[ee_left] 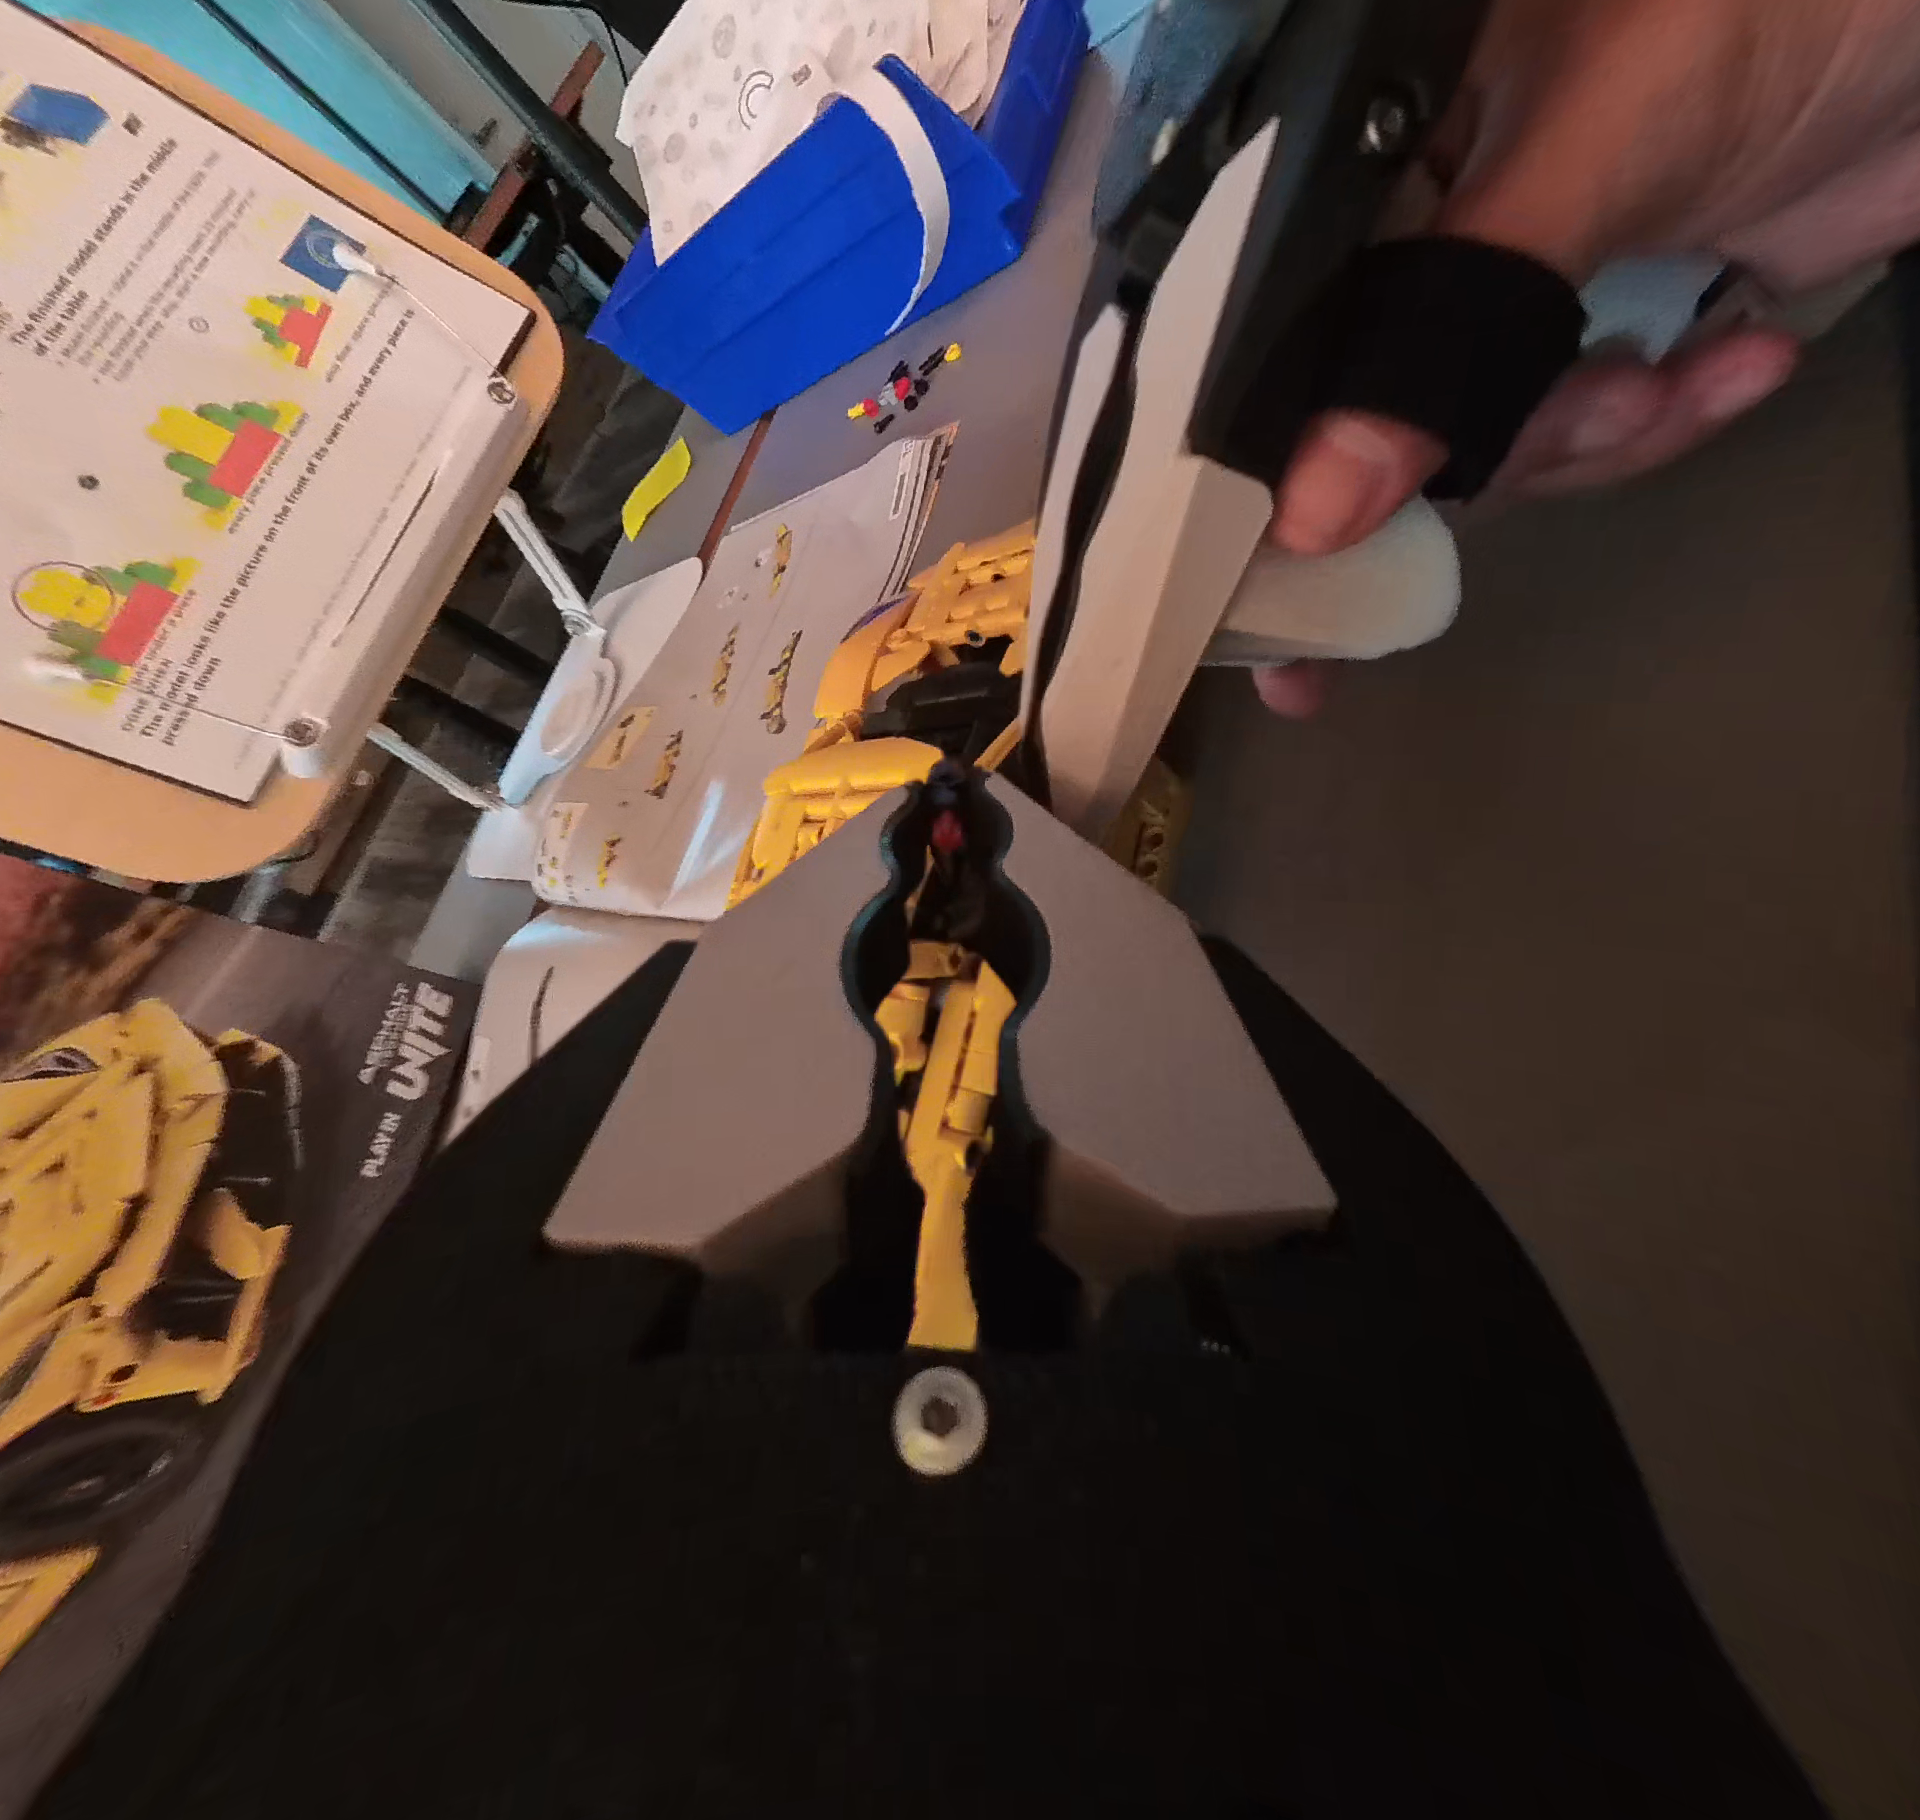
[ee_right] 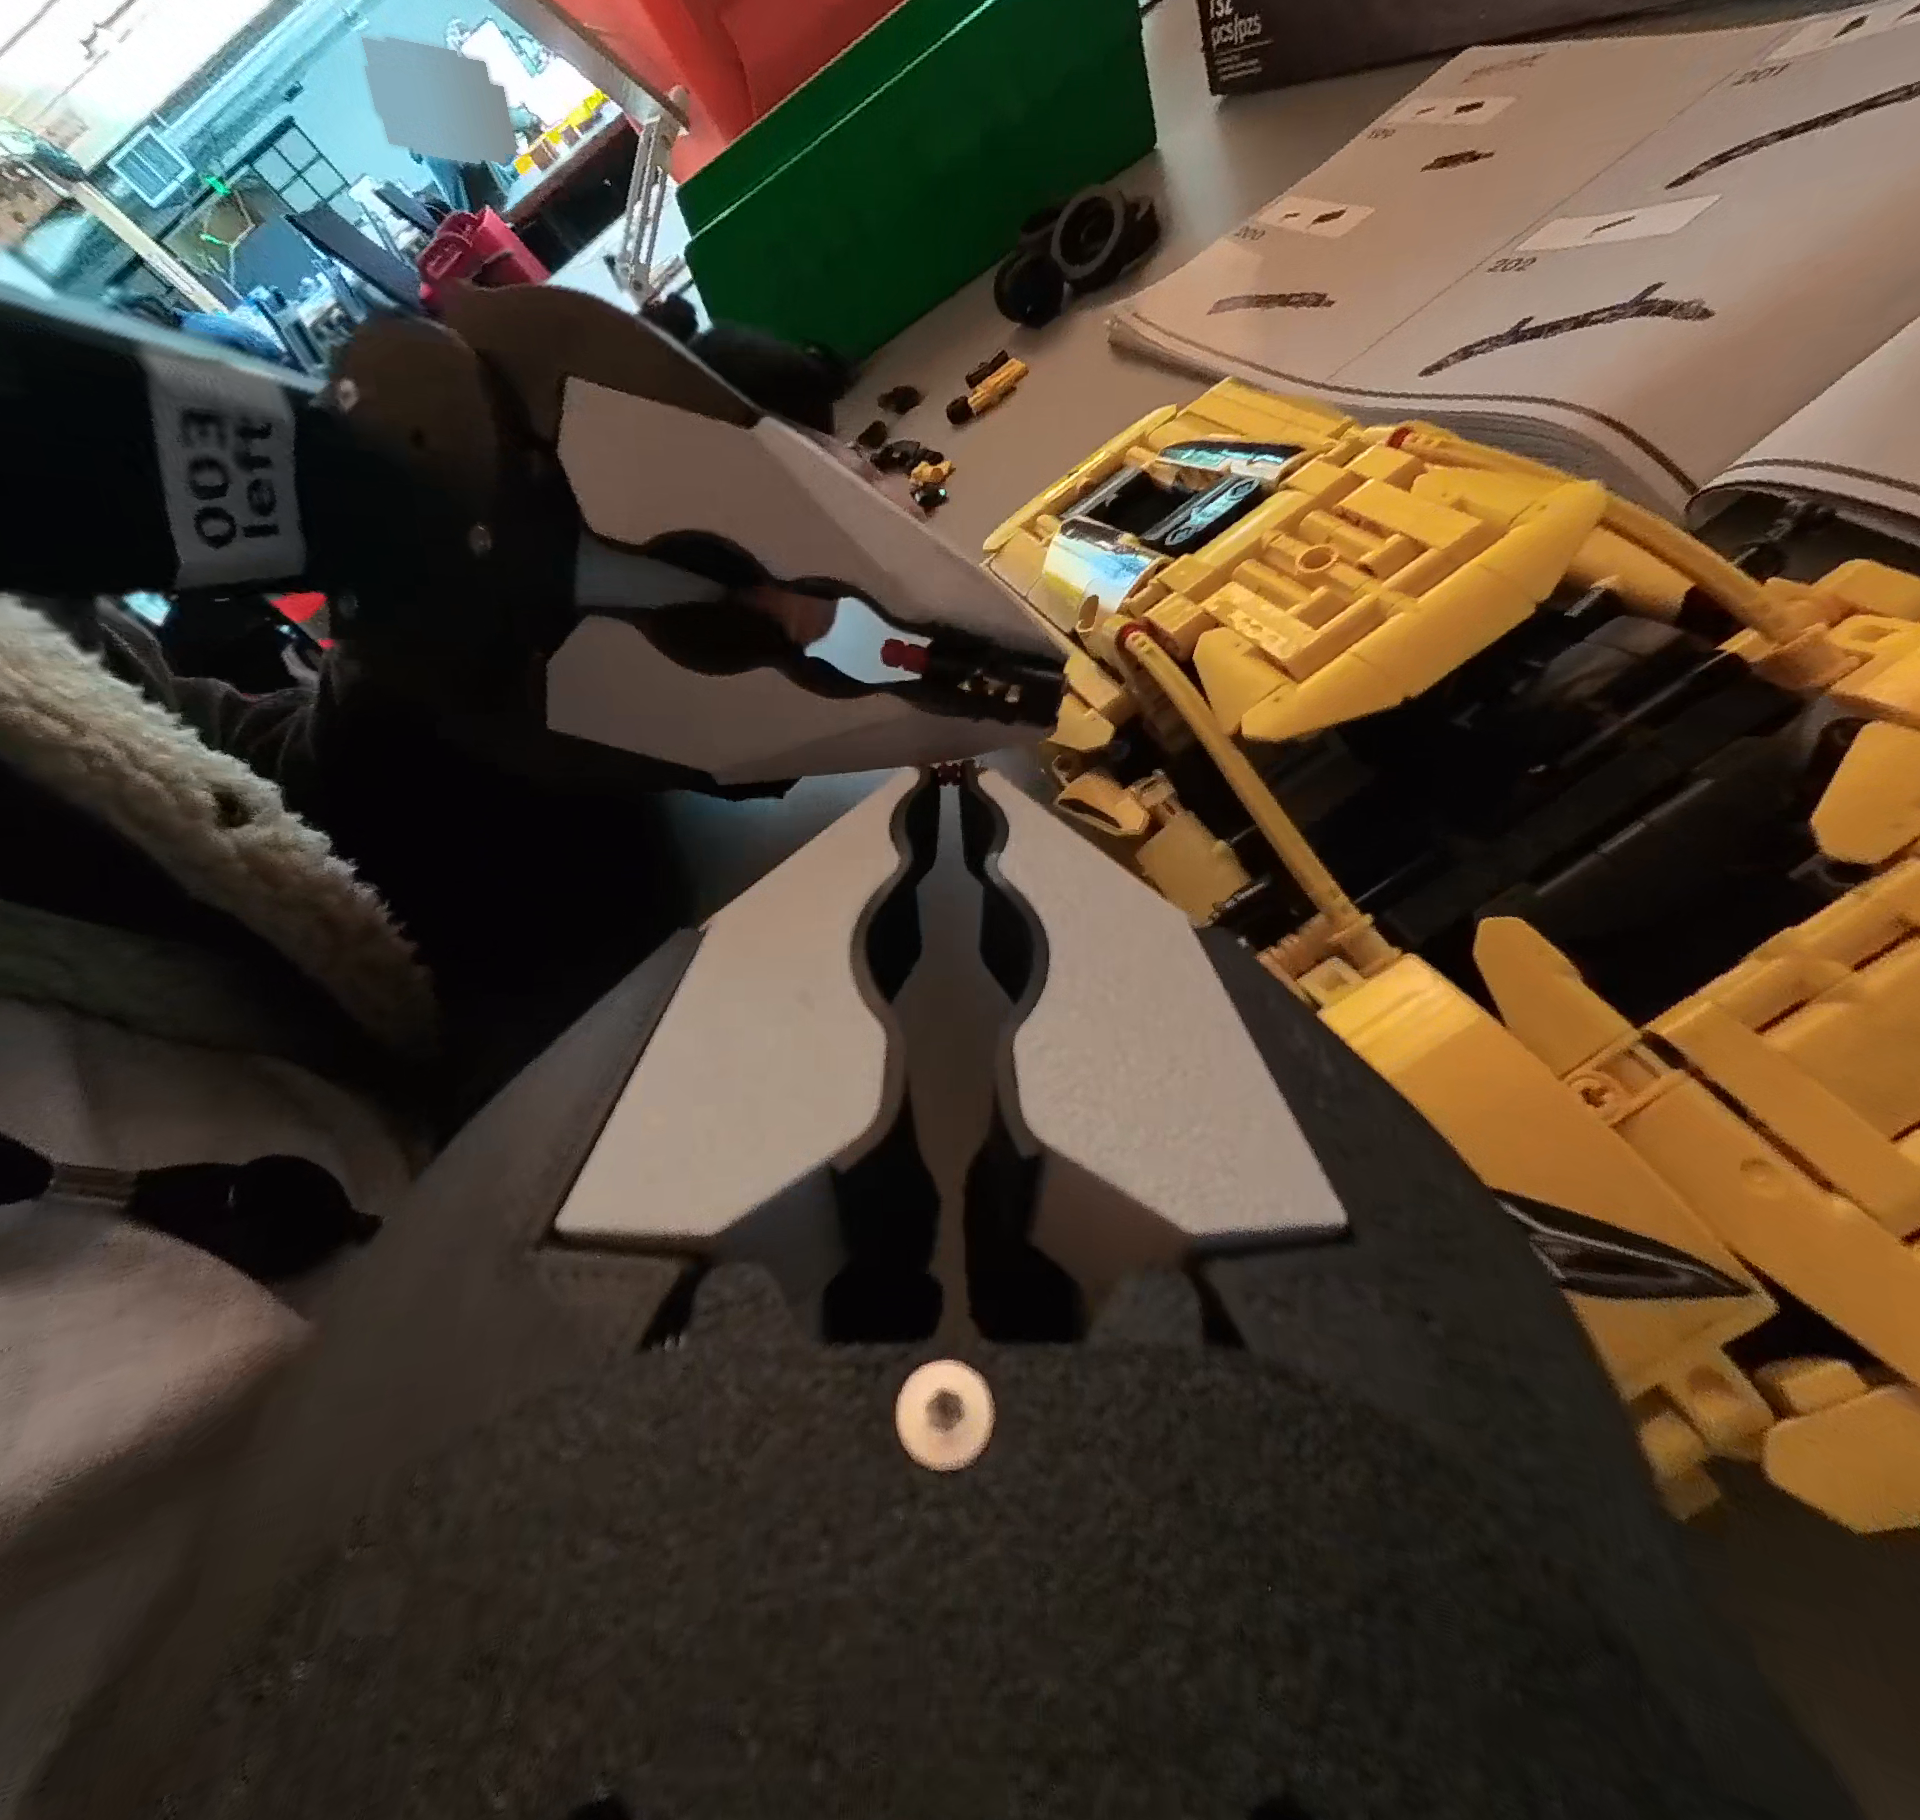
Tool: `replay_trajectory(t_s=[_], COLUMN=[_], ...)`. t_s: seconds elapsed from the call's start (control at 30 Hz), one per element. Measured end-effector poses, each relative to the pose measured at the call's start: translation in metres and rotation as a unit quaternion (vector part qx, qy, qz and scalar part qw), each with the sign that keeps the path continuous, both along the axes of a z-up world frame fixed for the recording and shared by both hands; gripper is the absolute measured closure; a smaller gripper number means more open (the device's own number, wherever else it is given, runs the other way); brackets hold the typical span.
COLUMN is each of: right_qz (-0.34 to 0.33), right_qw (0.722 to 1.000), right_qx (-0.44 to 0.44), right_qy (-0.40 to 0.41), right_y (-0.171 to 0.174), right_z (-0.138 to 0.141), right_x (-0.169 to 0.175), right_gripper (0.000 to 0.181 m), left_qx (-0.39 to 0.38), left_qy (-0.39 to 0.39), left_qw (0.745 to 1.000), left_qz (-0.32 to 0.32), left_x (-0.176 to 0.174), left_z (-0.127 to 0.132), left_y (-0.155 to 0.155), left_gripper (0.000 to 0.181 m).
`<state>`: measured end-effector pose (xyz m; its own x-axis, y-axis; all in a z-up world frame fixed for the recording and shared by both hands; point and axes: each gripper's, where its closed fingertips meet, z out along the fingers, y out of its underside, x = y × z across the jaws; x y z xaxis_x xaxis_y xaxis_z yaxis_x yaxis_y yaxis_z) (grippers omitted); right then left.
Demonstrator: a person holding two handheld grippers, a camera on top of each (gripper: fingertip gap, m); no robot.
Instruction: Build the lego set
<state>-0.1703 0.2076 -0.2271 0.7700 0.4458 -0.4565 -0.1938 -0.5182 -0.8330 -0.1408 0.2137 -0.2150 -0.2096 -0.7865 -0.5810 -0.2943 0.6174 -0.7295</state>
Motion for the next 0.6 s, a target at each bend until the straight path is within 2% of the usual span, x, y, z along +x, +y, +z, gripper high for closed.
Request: replay_trajectory(t_s=[0.07, 0.13, 0.2, 0.27, 0.3, 0.33, 0.37, 0.5, 0.6], right_qz=[-0.002, -0.013, -0.020, -0.006, 0.006, 0.015, 0.022, 0.059, 0.058], right_qw=[1.000, 0.998, 0.994, 0.989, 0.983, 0.975, 0.968, 0.944, 0.939], right_qx=[0.023, 0.062, 0.106, 0.121, 0.121, 0.121, 0.122, 0.105, 0.105], right_qy=[0.001, 0.000, 0.015, 0.091, 0.140, 0.184, 0.219, 0.306, 0.321], right_y=[0.001, 0.005, 0.008, 0.010, 0.011, 0.012, 0.013, 0.011, 0.009], right_z=[0.009, 0.026, 0.047, 0.069, 0.079, 0.088, 0.095, 0.104, 0.105], right_x=[0.002, 0.010, 0.018, 0.020, 0.019, 0.018, 0.018, 0.007, 0.006], right_gripper=[0.177, 0.178, 0.178, 0.178, 0.178, 0.178, 0.178, 0.178, 0.179], left_qx=[-0.056, -0.173, -0.323, -0.445, -0.476, -0.486, -0.477, -0.406, -0.400], left_qy=[-0.014, -0.045, -0.083, -0.117, -0.133, -0.149, -0.164, -0.185, -0.194], left_qw=[0.998, 0.984, 0.942, 0.885, 0.863, 0.852, 0.852, 0.885, 0.887], left_qz=[0.007, 0.004, -0.025, -0.076, -0.102, -0.123, -0.137, -0.132, -0.128], left_x=[0.000, -0.002, -0.007, -0.014, -0.018, -0.022, -0.024, -0.024, -0.024], left_z=[0.007, 0.024, 0.047, 0.069, 0.078, 0.086, 0.091, 0.092, 0.094], left_y=[0.004, 0.009, 0.011, 0.009, 0.006, 0.003, 0.000, -0.006, -0.005], left_gripper=[0.175, 0.175, 0.175, 0.175, 0.175, 0.175, 0.175, 0.175, 0.174])
